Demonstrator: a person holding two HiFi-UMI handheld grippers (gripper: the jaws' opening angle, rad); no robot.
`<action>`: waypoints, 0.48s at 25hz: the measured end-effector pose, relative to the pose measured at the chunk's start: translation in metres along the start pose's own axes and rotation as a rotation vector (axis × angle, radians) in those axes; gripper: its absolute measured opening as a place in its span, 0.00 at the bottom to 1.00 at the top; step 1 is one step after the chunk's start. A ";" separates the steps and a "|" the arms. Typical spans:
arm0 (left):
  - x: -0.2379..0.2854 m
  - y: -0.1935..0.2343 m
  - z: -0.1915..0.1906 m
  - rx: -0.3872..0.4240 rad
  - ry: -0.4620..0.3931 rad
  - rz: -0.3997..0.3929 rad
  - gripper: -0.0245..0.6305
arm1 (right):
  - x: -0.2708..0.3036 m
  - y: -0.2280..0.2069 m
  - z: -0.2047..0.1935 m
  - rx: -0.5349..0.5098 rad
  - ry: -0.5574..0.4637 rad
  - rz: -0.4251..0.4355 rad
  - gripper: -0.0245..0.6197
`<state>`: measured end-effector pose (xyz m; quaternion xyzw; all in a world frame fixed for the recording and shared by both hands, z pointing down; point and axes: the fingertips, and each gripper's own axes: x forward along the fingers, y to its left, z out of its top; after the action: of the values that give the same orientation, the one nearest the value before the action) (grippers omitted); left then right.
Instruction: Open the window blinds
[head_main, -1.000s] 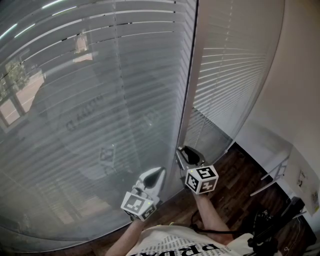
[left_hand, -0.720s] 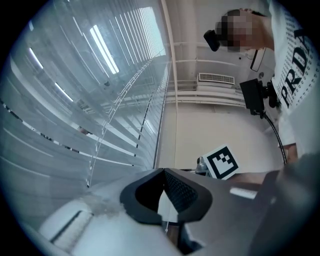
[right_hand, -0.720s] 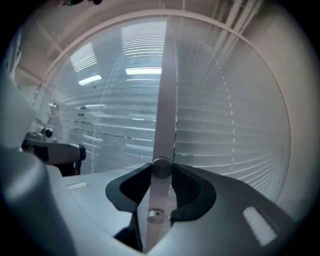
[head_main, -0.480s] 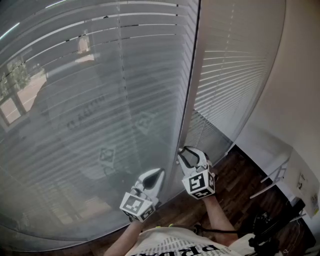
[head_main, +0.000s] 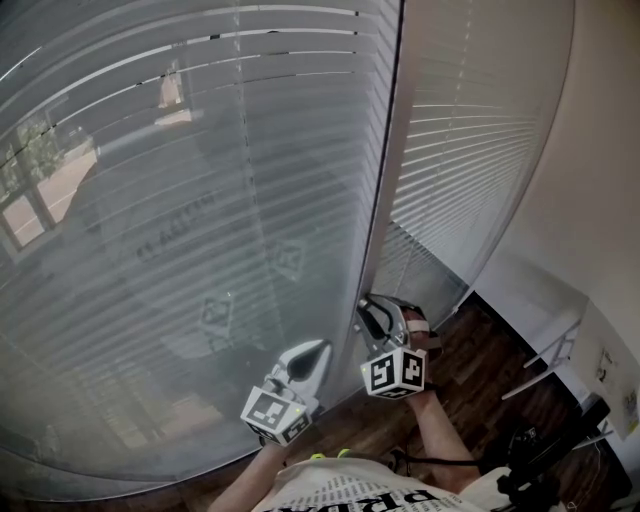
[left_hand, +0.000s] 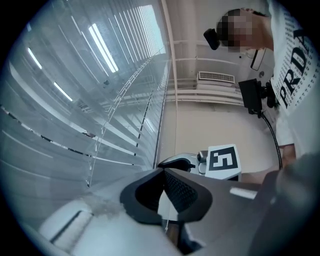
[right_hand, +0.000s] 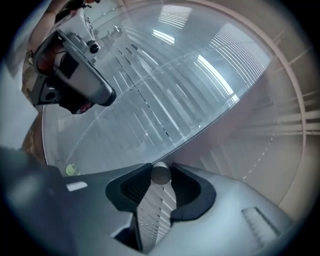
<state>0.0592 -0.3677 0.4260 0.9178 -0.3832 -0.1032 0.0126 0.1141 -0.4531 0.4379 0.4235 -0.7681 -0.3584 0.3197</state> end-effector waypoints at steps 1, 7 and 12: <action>0.000 0.001 -0.001 -0.001 0.000 0.002 0.03 | 0.000 0.000 0.000 0.009 -0.005 -0.005 0.23; 0.002 0.004 -0.004 -0.017 -0.001 0.008 0.03 | 0.000 -0.001 0.001 0.066 -0.018 -0.011 0.23; 0.006 0.003 -0.005 -0.017 0.005 0.001 0.03 | 0.000 -0.002 0.000 0.131 -0.025 -0.005 0.23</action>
<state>0.0621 -0.3745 0.4305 0.9178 -0.3826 -0.1040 0.0214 0.1147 -0.4539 0.4363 0.4410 -0.7928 -0.3133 0.2806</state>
